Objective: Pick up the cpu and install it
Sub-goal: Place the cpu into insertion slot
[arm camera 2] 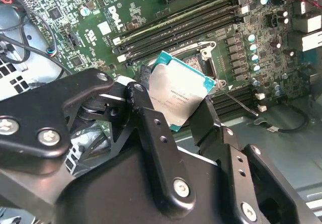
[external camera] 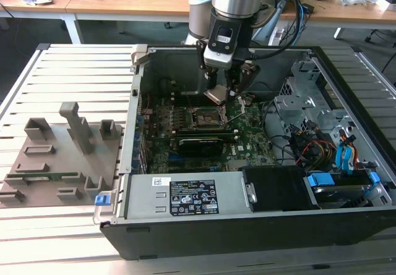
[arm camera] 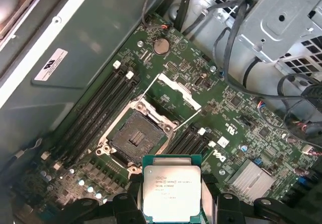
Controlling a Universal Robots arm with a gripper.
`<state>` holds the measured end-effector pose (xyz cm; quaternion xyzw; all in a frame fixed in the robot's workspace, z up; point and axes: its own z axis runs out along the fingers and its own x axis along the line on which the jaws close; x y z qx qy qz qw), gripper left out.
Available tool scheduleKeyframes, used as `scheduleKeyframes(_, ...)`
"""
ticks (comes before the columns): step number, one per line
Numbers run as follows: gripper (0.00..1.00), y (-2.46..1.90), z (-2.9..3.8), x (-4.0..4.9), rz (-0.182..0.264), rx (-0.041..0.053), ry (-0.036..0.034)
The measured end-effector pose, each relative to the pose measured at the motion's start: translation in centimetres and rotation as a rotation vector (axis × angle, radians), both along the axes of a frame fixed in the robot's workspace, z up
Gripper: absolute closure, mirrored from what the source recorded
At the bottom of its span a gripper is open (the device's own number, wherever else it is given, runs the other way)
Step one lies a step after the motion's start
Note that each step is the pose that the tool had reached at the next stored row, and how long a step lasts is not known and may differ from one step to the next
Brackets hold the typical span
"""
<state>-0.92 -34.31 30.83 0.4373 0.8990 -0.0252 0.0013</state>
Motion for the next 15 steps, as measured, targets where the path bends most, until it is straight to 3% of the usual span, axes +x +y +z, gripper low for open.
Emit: scheduleKeyframes(15,0.45,0.00,0.00,0.00,-0.115,-0.0053,0.0000)
